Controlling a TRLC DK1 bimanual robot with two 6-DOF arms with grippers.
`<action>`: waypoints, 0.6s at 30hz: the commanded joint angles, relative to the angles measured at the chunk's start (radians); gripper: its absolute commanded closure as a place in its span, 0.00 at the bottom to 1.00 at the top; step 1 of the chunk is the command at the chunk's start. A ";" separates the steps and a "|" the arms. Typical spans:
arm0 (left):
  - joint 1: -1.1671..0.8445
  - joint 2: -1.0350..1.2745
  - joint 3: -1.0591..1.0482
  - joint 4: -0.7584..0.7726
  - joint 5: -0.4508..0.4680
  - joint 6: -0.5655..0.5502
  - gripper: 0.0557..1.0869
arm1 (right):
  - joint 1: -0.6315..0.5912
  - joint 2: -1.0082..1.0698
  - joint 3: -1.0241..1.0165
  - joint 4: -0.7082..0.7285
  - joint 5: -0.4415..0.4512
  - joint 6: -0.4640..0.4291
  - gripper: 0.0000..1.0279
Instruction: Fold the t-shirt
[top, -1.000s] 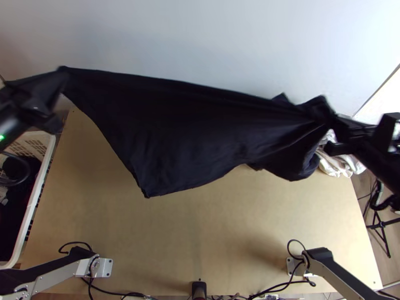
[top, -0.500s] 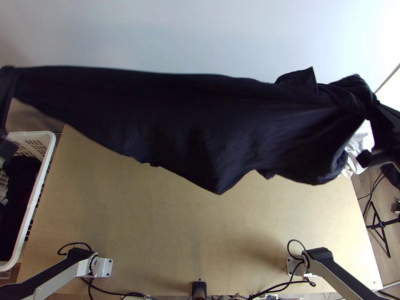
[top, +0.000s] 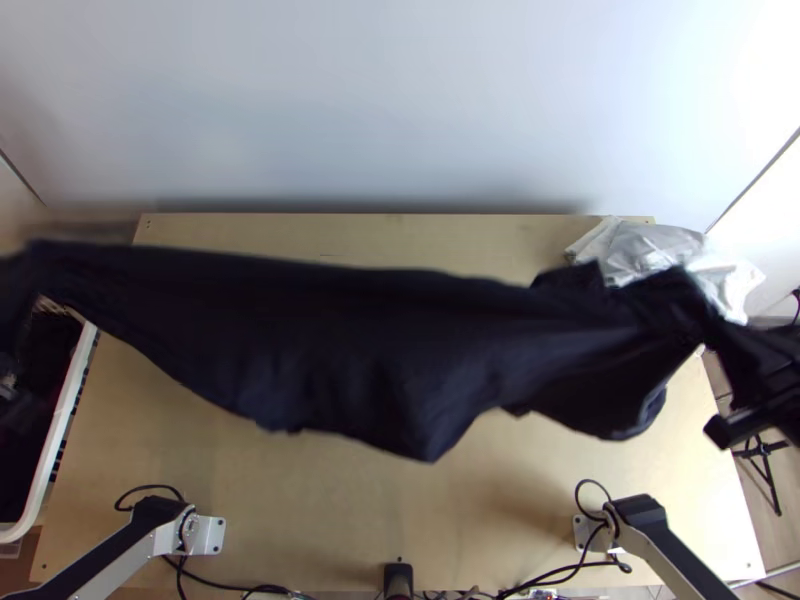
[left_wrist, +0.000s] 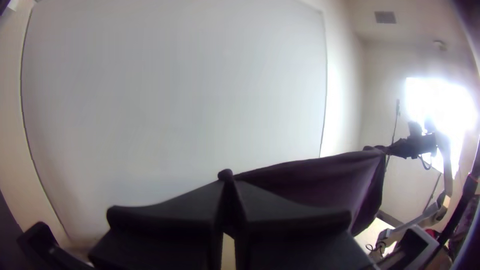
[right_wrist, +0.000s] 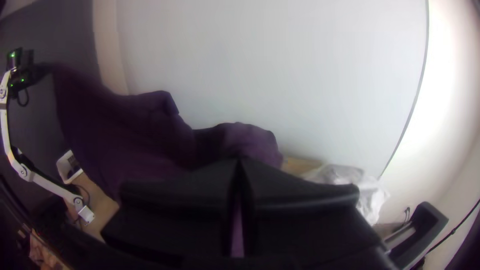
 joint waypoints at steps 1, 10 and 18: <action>-0.001 -0.005 -0.108 -0.134 0.146 0.005 0.96 | 0.010 -0.027 -0.084 -0.123 -0.124 0.042 0.97; -0.043 -0.014 -0.508 -0.047 0.184 -0.021 0.96 | 0.084 0.006 -0.345 -0.015 -0.151 0.067 0.97; -0.043 0.101 -0.609 0.142 0.146 -0.061 0.96 | 0.087 0.150 -0.475 0.216 -0.146 0.068 0.97</action>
